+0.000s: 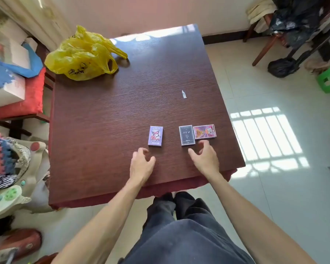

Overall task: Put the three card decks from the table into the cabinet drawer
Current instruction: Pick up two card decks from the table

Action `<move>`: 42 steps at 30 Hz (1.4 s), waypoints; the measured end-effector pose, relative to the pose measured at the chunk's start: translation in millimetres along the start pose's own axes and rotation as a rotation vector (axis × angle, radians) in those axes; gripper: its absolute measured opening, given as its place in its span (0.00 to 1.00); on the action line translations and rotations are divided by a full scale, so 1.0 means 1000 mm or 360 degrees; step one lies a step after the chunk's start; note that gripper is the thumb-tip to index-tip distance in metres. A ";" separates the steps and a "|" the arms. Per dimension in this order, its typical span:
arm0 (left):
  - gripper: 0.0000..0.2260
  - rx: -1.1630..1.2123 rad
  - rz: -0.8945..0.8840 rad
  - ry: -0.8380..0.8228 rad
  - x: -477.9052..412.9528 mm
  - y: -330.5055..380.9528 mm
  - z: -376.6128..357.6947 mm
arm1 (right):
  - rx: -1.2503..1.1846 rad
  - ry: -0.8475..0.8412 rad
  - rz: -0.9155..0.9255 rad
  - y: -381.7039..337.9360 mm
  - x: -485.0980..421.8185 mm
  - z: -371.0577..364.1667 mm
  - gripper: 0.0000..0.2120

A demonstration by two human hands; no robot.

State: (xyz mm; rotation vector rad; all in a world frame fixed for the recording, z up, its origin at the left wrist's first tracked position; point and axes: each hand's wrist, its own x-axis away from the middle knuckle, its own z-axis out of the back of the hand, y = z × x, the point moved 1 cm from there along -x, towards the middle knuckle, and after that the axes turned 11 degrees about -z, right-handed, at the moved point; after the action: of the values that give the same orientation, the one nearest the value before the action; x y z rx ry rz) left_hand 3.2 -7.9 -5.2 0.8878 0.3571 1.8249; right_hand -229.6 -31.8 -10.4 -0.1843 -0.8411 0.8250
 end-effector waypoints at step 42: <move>0.29 0.1439 0.0298 -0.0314 -0.001 -0.008 0.029 | -0.1612 -0.1200 -0.0478 0.010 0.040 0.010 0.27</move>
State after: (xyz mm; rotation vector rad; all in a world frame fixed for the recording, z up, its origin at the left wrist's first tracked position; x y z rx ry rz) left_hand 29.2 -9.7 9.3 1.7450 1.0408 1.7024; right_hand -227.1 2.2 15.0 -0.6379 -1.9103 0.0897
